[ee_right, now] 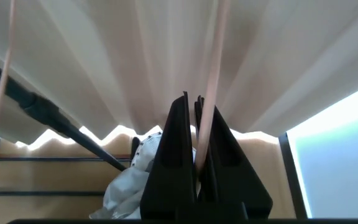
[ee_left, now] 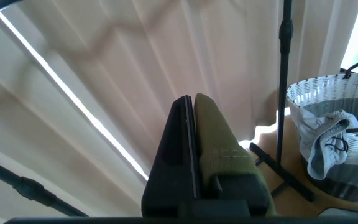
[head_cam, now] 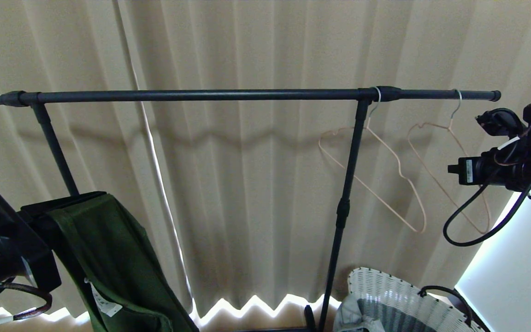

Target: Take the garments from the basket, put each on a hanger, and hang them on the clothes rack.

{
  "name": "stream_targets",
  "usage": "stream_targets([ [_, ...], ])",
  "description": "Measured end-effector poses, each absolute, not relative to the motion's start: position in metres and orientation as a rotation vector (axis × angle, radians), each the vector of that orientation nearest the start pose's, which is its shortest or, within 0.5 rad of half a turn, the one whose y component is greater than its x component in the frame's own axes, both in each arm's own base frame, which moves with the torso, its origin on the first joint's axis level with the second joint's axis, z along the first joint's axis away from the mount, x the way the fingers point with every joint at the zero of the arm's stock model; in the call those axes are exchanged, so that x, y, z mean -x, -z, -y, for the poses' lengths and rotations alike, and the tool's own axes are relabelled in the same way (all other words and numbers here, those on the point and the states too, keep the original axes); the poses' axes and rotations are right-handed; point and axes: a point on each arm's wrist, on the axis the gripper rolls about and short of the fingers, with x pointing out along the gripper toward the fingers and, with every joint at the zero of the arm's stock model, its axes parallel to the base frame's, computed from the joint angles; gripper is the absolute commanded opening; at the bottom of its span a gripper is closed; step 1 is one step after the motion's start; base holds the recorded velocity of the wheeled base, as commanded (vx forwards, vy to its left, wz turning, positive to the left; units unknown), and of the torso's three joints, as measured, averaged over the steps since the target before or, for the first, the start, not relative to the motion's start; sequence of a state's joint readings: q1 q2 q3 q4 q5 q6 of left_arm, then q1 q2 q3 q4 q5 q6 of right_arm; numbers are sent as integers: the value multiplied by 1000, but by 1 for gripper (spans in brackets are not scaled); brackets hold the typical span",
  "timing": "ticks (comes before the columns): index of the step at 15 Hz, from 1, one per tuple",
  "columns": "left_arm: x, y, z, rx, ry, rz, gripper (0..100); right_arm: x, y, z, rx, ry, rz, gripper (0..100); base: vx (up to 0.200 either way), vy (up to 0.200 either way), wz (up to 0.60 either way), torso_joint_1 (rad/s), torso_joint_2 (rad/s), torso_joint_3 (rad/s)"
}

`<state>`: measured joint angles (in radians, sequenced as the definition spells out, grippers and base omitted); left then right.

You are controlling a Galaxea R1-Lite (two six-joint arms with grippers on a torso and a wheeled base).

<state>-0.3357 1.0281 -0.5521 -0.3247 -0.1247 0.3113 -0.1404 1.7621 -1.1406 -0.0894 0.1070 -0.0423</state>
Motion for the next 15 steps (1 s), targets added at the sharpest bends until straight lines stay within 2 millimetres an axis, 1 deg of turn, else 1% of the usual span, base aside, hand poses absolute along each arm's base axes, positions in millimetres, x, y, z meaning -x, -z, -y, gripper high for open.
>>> stream_targets([
  [3,-128,-228,48,-321,481,-80,0,-326,-203,50,-7,40,-524,0,0,0,0,0,0,0],
  [5,-128,-229,48,-321,481,-79,0,-324,-205,54,108,27,-502,0,0,0,0,0,0,0],
  [7,-128,-228,48,-322,480,-80,0,-323,-208,60,224,27,-427,0,0,0,0,0,0,0],
  [9,-128,-228,48,-322,481,-83,0,-321,-204,62,292,24,-392,0,0,0,0,0,0,0],
  [11,-128,-227,48,-322,481,-85,0,-317,-200,61,298,14,-388,0,0,0,0,0,0,0],
  [13,-128,-227,48,-323,482,-85,0,-313,-203,60,281,-23,-374,0,0,0,0,0,0,0],
  [15,-128,-227,48,-327,481,-84,0,-304,-208,57,222,-55,-354,0,0,0,0,0,0,0],
])
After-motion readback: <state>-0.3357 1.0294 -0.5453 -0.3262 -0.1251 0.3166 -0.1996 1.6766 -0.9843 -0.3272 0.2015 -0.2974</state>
